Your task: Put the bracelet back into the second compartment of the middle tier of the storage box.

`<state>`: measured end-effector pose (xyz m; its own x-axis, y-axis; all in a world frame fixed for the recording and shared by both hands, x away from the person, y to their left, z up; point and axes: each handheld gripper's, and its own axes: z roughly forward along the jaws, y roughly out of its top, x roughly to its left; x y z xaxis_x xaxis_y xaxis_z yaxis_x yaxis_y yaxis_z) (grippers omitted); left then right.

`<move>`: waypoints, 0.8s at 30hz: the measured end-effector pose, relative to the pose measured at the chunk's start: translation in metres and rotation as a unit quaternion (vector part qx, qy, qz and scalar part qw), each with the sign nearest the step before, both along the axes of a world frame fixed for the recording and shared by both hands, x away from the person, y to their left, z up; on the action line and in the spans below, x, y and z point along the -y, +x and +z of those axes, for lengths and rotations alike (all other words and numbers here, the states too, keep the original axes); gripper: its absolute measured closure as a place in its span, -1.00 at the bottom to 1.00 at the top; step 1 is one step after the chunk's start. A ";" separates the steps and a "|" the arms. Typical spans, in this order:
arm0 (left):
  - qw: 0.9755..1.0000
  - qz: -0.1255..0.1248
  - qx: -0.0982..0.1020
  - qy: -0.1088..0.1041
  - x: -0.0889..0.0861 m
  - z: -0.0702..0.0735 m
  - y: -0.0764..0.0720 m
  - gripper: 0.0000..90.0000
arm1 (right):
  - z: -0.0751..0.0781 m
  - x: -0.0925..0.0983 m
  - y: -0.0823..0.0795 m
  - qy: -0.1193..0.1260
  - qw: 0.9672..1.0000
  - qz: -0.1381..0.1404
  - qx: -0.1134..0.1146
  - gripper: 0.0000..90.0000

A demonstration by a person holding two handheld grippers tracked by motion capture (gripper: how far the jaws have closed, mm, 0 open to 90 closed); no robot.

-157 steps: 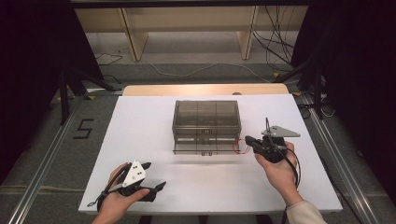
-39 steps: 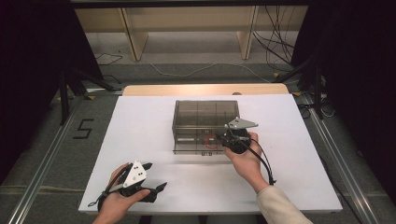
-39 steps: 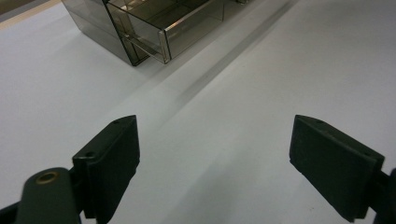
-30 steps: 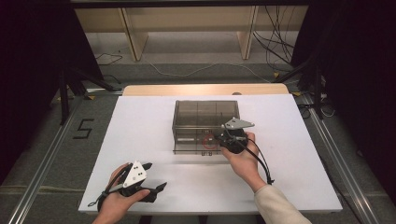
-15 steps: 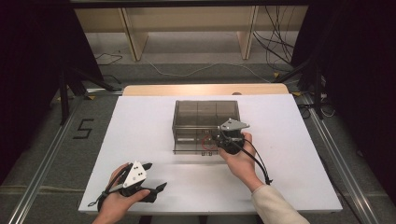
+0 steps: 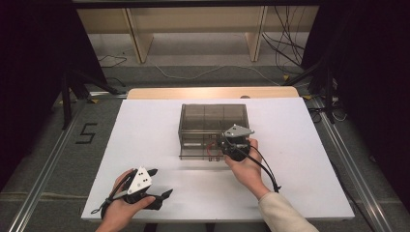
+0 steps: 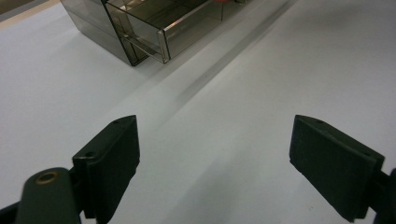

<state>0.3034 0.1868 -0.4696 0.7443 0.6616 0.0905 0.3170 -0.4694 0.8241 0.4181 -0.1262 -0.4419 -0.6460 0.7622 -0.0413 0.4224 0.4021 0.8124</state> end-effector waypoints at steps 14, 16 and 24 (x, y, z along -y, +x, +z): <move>1.000 -0.001 -0.001 0.001 0.000 0.000 0.000 -0.65 | -0.006 -0.003 0.002 -0.009 1.000 0.006 -0.015 0.95; 1.000 -0.001 -0.001 0.000 0.000 0.000 0.000 -0.65 | -0.006 -0.003 0.002 -0.011 1.000 0.006 -0.017 0.90; 1.000 -0.001 -0.001 0.000 0.001 0.000 0.000 -0.65 | -0.005 0.001 0.002 0.002 0.999 -0.005 -0.044 0.57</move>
<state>0.3034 0.1862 -0.4699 0.7464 0.6593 0.0900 0.3169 -0.4711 0.8232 0.4200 -0.1276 -0.4464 -0.6399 0.7683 0.0183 0.4954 0.3941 0.7741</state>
